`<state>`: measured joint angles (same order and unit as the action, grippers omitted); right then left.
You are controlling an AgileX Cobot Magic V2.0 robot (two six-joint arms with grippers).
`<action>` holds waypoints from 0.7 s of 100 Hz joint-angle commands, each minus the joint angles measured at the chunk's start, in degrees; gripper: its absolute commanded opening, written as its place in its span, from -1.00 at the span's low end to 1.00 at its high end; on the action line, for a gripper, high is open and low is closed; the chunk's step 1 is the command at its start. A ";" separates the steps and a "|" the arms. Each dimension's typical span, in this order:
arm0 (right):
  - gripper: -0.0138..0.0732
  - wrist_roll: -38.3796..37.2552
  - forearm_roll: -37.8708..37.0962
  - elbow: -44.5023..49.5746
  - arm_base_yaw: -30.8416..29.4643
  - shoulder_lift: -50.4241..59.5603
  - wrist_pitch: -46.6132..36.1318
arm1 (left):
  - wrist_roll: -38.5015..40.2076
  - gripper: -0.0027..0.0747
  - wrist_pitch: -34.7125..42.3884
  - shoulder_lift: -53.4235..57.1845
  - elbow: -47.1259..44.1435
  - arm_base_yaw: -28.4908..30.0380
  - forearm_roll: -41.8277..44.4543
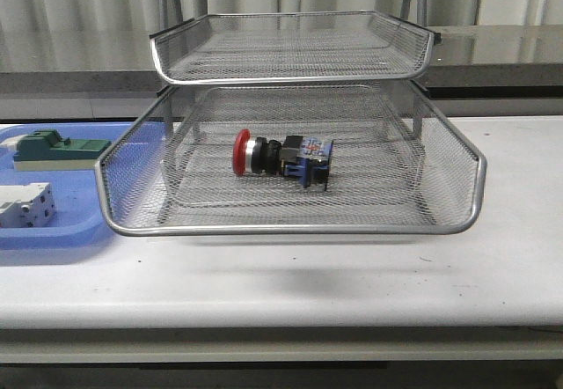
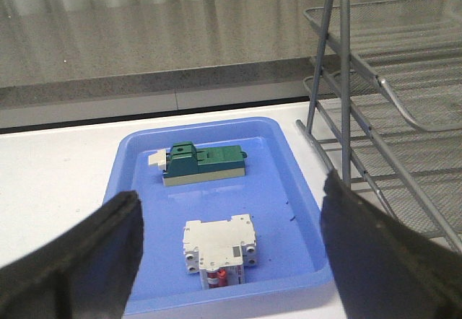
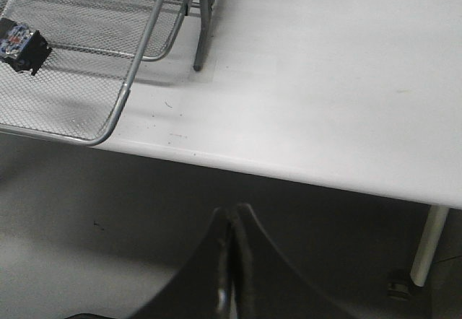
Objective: Place button on rack with both arms
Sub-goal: 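Raise the left gripper away from the rack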
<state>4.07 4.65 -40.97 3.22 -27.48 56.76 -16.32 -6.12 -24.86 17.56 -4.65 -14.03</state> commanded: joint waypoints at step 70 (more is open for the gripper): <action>-0.85 0.18 -0.11 -1.96 -0.06 -0.32 -3.51 | 0.60 -0.98 9.25 -0.20 1.44 0.18 -0.80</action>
<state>4.07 4.65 -40.97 3.22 -27.48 56.76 -16.18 -1.73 -24.86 17.44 -4.61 -14.25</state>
